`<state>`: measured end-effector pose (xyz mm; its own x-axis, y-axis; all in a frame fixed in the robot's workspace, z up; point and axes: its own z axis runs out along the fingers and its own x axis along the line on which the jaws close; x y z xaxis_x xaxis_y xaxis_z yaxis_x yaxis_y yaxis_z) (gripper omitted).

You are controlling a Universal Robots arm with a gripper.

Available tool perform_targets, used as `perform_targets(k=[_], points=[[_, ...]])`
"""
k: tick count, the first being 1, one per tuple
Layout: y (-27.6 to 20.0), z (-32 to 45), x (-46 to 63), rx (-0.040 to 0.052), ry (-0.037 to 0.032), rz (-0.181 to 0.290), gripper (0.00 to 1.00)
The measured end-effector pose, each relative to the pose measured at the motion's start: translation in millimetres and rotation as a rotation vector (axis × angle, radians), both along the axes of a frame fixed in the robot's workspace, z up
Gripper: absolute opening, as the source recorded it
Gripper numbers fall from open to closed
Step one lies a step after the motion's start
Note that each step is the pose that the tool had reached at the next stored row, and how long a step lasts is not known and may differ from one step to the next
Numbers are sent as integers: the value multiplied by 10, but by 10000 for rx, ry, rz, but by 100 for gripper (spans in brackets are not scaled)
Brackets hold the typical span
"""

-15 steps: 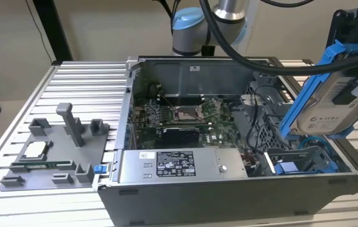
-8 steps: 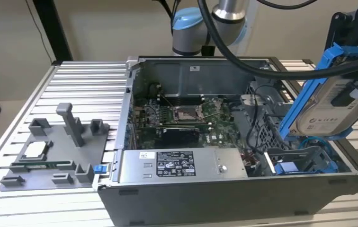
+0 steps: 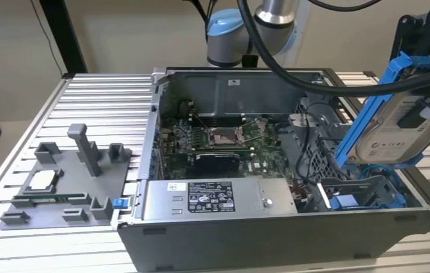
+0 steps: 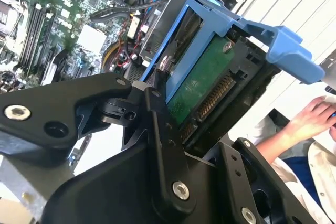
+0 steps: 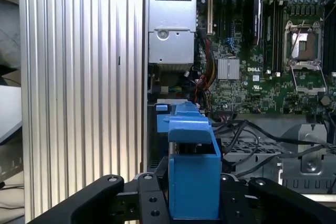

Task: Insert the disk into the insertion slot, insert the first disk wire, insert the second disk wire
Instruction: 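Insert the disk into the insertion slot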

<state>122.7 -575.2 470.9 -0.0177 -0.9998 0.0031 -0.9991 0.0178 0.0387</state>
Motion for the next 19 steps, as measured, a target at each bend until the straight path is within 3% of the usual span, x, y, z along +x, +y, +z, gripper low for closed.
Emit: perform_targets(k=[19], points=[[0,-247,18,23,-9,0,0]])
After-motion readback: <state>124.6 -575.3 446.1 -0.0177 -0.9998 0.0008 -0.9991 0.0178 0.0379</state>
